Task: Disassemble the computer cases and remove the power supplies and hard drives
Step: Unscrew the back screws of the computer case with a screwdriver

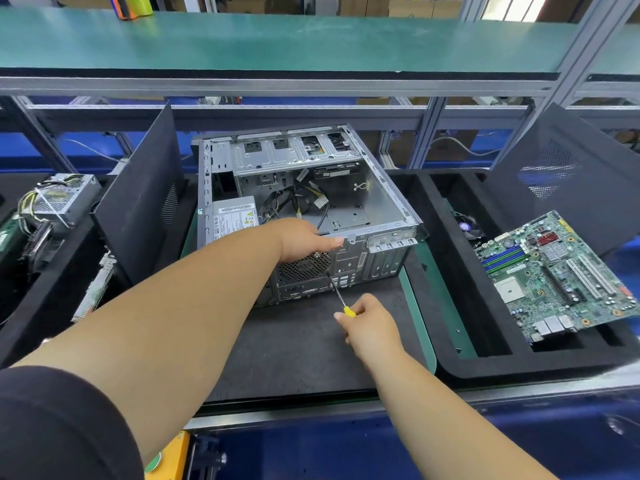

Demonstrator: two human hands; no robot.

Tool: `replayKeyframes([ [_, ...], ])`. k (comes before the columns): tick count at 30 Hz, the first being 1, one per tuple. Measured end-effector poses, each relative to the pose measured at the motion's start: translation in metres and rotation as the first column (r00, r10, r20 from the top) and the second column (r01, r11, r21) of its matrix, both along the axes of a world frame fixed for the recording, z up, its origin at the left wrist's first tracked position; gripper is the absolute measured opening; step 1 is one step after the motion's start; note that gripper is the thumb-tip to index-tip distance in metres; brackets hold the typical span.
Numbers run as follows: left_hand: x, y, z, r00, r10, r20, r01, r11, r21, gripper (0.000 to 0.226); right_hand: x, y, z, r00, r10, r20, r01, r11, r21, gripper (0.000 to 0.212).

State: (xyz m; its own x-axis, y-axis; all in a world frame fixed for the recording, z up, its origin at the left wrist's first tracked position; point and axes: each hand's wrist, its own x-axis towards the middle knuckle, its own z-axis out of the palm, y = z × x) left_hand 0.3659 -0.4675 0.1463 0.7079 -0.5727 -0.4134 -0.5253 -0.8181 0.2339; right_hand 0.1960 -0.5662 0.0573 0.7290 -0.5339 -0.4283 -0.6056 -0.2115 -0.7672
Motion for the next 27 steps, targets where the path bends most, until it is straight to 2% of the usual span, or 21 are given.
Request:
replayKeyframes([
  [2,0.0,0.0,0.0,1.0,0.001,-0.002,-0.001,1.0,-0.002,0.083,-0.001,-0.001,0.003,0.992,0.108,-0.067,-0.124,0.94,-0.318,0.024],
  [4,0.0,0.0,0.0,1.0,0.004,-0.01,-0.004,1.0,-0.006,0.085,-0.002,0.0,0.007,0.981,0.167,-0.101,-0.195,0.856,-0.479,0.021],
  [8,0.0,0.0,0.001,1.0,0.008,-0.014,-0.008,1.0,-0.002,0.085,-0.001,0.005,0.009,0.948,0.258,-0.184,-0.315,0.693,-0.648,0.022],
  [10,0.0,0.0,0.001,1.0,0.009,-0.015,-0.009,1.0,-0.001,0.085,-0.001,0.004,0.007,0.946,0.281,-0.164,-0.319,0.702,-0.637,0.022],
  [12,0.0,0.0,0.001,1.0,0.011,-0.015,-0.011,1.0,-0.003,0.084,0.0,0.0,0.005,0.958,0.267,-0.107,-0.285,0.823,-0.492,0.023],
  [14,0.0,-0.001,0.001,1.0,0.01,-0.018,-0.01,1.0,-0.005,0.083,0.003,-0.004,0.005,0.978,0.196,-0.069,-0.206,0.956,-0.209,0.022],
  [15,0.0,-0.001,0.001,1.0,0.009,-0.019,-0.009,1.0,-0.005,0.083,0.004,-0.006,0.006,0.988,0.144,-0.056,-0.146,0.988,-0.039,0.02],
  [17,0.0,-0.001,0.001,1.0,0.009,-0.017,-0.009,1.0,-0.003,0.083,0.005,-0.008,0.006,0.996,0.061,-0.066,-0.04,0.959,0.28,0.023],
  [18,0.0,-0.001,0.001,1.0,0.01,-0.015,-0.01,1.0,-0.002,0.083,0.005,-0.009,0.007,0.996,0.043,-0.073,-0.012,0.925,0.379,0.027],
  [22,0.0,-0.001,0.001,1.0,0.015,-0.02,-0.015,1.0,-0.002,0.083,-0.002,-0.017,0.009,0.999,0.004,-0.042,0.019,0.847,0.532,0.03],
  [27,0.0,-0.001,0.001,1.0,0.018,-0.018,-0.018,1.0,-0.005,0.085,-0.005,-0.019,0.005,1.0,0.001,0.01,-0.007,0.815,0.579,0.023],
])
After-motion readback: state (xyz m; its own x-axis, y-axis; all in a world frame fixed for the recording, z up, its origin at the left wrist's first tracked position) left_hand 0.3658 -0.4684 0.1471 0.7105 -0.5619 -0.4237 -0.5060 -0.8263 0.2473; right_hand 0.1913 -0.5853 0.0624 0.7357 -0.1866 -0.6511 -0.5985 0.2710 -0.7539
